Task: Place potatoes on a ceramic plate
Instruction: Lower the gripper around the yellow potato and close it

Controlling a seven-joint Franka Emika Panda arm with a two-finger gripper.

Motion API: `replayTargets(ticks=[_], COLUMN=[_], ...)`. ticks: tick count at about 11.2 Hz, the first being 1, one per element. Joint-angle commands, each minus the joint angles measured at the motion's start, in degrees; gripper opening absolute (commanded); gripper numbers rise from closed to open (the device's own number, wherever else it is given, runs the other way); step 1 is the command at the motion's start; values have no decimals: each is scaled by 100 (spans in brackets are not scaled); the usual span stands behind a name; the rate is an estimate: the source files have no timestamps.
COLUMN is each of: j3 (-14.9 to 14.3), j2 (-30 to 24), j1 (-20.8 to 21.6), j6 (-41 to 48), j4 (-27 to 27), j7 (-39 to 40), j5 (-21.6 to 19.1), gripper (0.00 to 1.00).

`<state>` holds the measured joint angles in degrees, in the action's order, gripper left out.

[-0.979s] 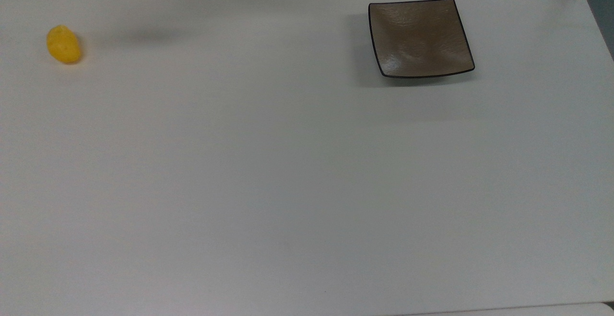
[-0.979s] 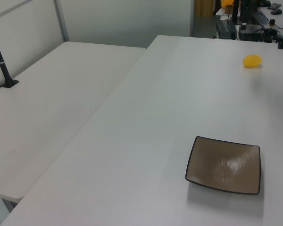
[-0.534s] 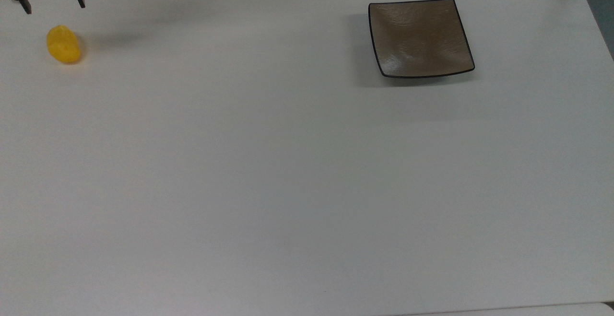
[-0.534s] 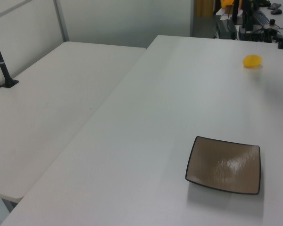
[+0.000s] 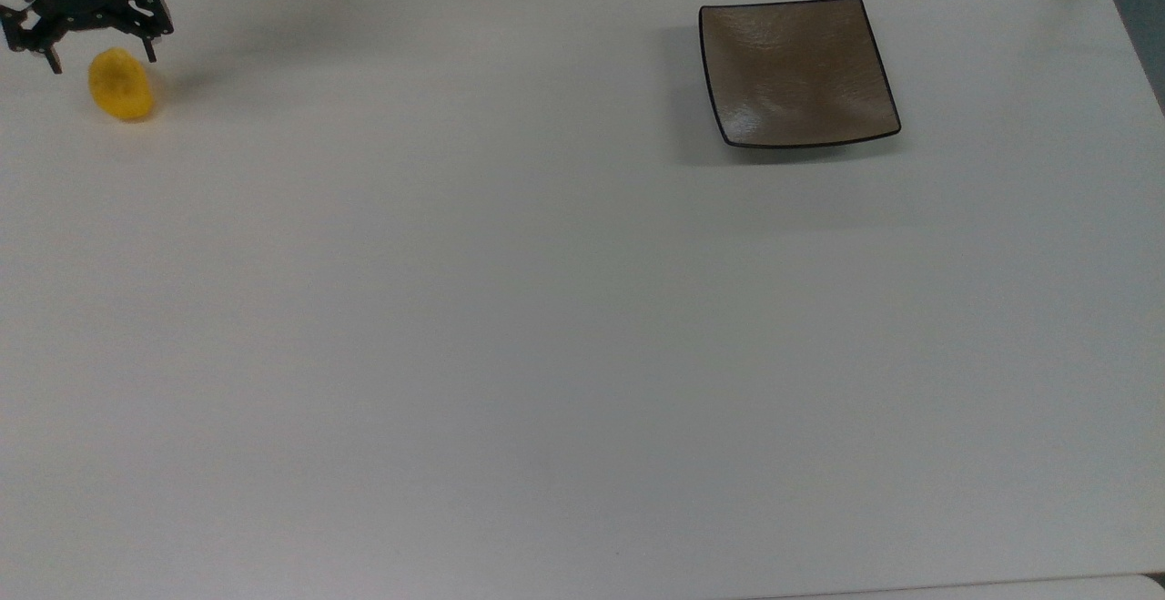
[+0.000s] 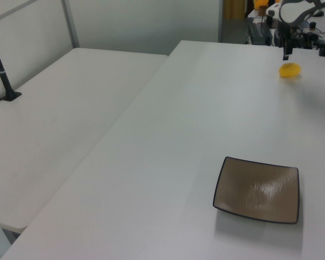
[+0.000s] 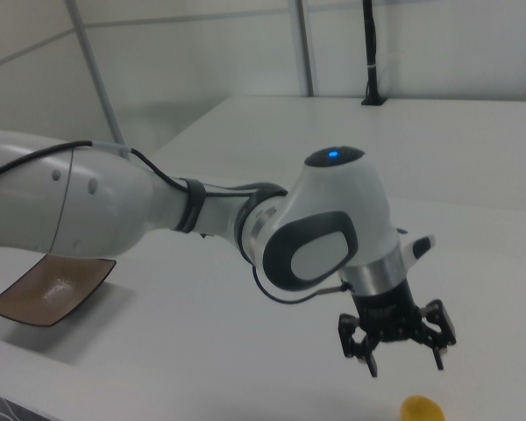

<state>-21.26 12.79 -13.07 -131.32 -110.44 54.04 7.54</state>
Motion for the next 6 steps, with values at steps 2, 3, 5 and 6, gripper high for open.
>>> replayTargets(ticks=[2,3,5,6], j3=[-89,-89,-89,-98], j2=[145,171,250,329], j1=[-20,-64,-125,-143], j6=[-516,-682,-1008,-1079], j4=[-345,-468,-636,-636], j7=[203,203,203,203], j5=[370,554,705,714], gripper=[100,100,100,100])
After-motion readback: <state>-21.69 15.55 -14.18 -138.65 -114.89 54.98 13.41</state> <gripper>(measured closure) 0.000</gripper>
